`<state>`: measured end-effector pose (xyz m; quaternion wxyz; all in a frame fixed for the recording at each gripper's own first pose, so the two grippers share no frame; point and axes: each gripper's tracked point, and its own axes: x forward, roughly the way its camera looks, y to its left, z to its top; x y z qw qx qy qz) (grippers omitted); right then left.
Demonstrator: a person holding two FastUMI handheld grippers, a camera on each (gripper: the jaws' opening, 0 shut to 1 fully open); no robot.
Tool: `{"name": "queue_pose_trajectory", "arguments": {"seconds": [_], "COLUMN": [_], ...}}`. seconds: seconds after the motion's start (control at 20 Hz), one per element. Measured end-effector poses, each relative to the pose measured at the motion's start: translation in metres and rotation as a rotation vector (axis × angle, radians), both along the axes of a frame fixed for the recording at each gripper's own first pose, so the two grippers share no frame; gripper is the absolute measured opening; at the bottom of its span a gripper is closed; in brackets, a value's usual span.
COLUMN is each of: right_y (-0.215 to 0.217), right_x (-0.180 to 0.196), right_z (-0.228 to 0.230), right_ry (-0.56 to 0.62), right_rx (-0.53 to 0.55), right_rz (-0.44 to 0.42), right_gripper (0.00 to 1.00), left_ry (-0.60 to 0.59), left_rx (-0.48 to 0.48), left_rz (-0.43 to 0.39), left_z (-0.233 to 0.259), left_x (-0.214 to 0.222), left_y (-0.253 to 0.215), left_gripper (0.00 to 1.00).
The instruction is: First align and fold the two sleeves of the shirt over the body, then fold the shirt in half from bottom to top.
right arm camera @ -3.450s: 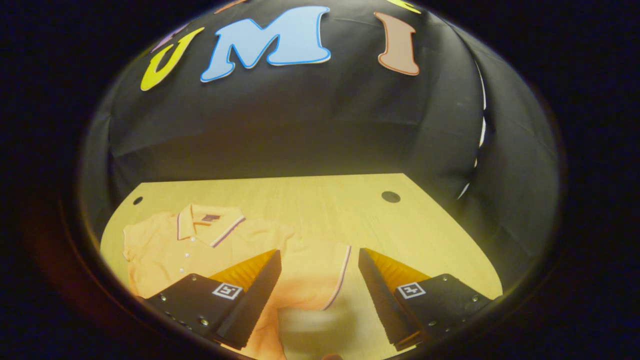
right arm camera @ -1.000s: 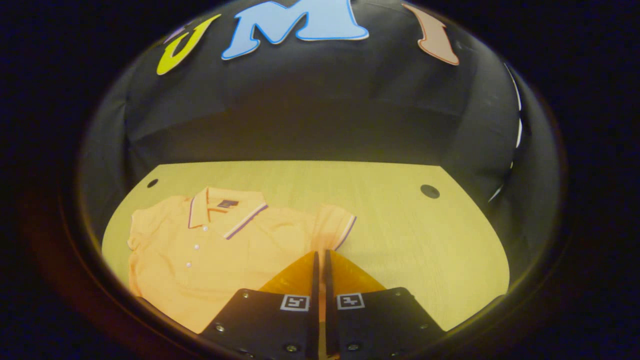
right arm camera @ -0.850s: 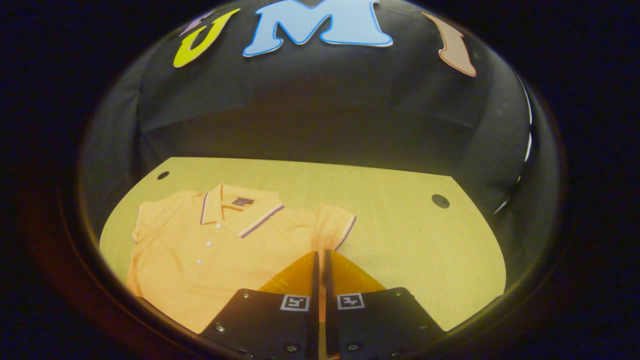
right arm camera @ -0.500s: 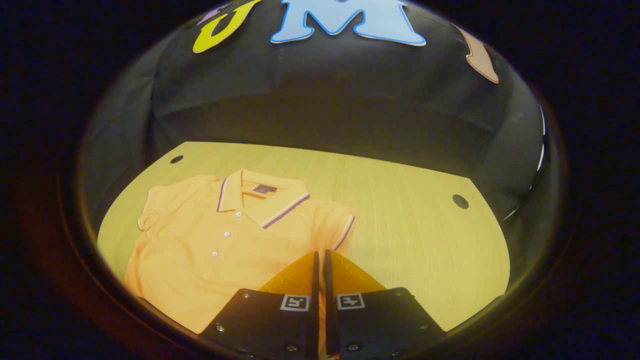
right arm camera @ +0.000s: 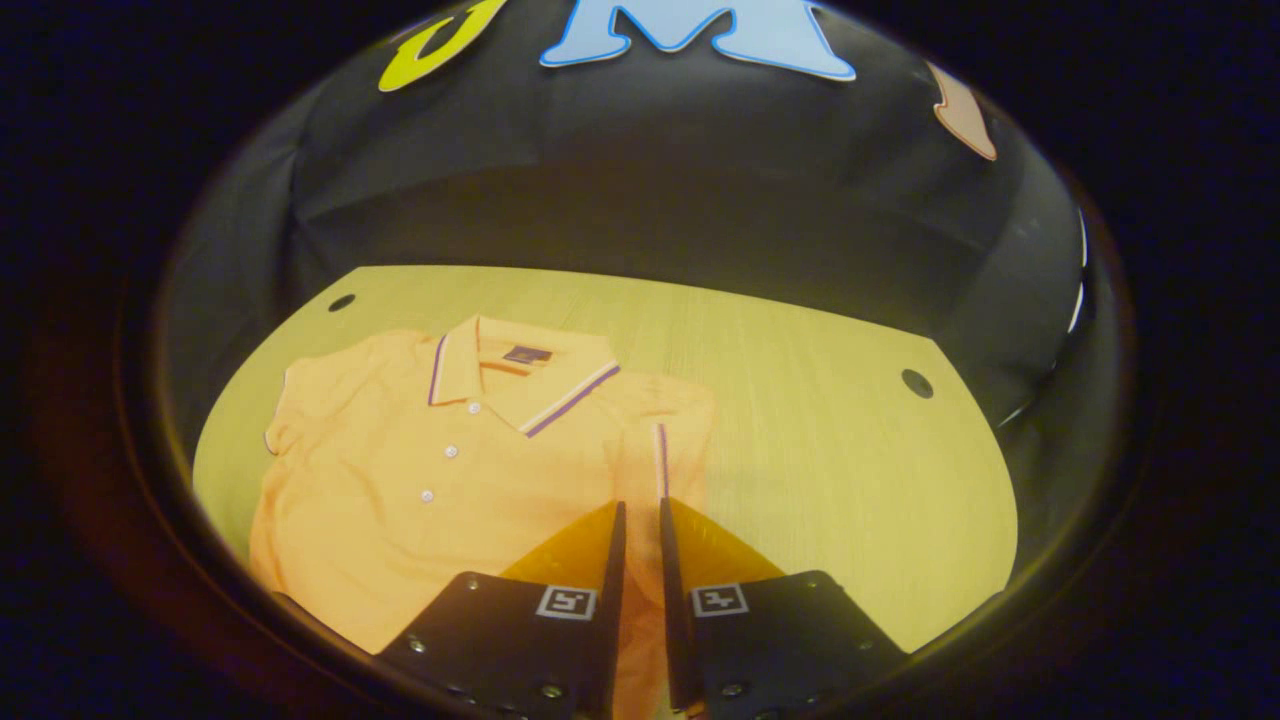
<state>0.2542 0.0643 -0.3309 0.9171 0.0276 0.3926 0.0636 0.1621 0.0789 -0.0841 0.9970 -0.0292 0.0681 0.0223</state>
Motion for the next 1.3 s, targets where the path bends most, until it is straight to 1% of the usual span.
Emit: {"name": "queue_pose_trajectory", "arguments": {"seconds": [0.05,0.1,0.15,0.2,0.25,0.35,0.4,0.45,0.5,0.55,0.6,0.65,0.8,0.95,1.05,1.3], "right_y": [0.0,0.002,0.003,0.004,0.005,0.007,0.008,0.008,0.008,0.01,0.01,0.012,0.018,0.023,0.022,0.011], "right_x": [-0.001,-0.003,-0.006,-0.008,-0.011,-0.017,-0.021,-0.025,-0.029,-0.035,-0.041,-0.048,-0.069,-0.091,-0.107,-0.147], "right_z": [0.001,0.008,0.012,0.022,0.031,0.05,0.062,0.07,0.079,0.088,0.097,0.106,0.131,0.157,0.173,0.199], "right_ry": [-0.001,-0.005,-0.012,-0.027,-0.039,-0.074,-0.091,-0.105,-0.121,-0.136,-0.151,-0.167,-0.208,-0.242,-0.263,-0.294], "right_rx": [-0.002,0.005,0.008,0.016,0.019,0.027,0.03,0.027,0.021,0.017,0.012,0.009,0.027,0.062,0.067,0.028], "right_rz": [-0.013,-0.021,-0.029,-0.034,-0.043,-0.068,-0.08,-0.095,-0.111,-0.125,-0.14,-0.155,-0.203,-0.241,-0.253,-0.279], "right_gripper": [0.3,0.3,0.42,0.44,0.51,0.58,0.65,0.78,0.8,0.9,0.93,0.95,0.95,0.94,0.95,0.95], "left_ry": [0.0,0.002,0.003,0.005,0.009,0.006,0.008,0.013,0.018,0.023,0.031,0.041,0.071,0.112,0.136,0.22], "left_rx": [-0.002,-0.005,-0.008,-0.009,-0.004,0.017,0.03,0.036,0.034,0.029,0.021,0.012,-0.003,-0.003,-0.002,0.005], "left_rz": [-0.011,-0.021,-0.032,-0.044,-0.053,-0.076,-0.09,-0.108,-0.124,-0.137,-0.146,-0.157,-0.159,-0.13,-0.112,-0.068], "left_z": [-0.002,-0.004,-0.006,-0.008,-0.012,-0.018,-0.022,-0.027,-0.032,-0.037,-0.042,-0.049,-0.072,-0.098,-0.117,-0.166], "left_x": [0.004,0.007,0.01,0.014,0.019,0.03,0.035,0.04,0.046,0.052,0.058,0.064,0.085,0.109,0.12,0.151], "left_y": [0.001,0.002,0.004,0.005,0.006,0.012,0.013,0.014,0.016,0.019,0.022,0.024,0.034,0.046,0.053,0.063], "left_gripper": [0.97,0.97,0.97,0.97,0.97,0.97,0.97,0.97,0.97,0.97,0.97,0.97,0.97,0.97,0.97,0.97]}}
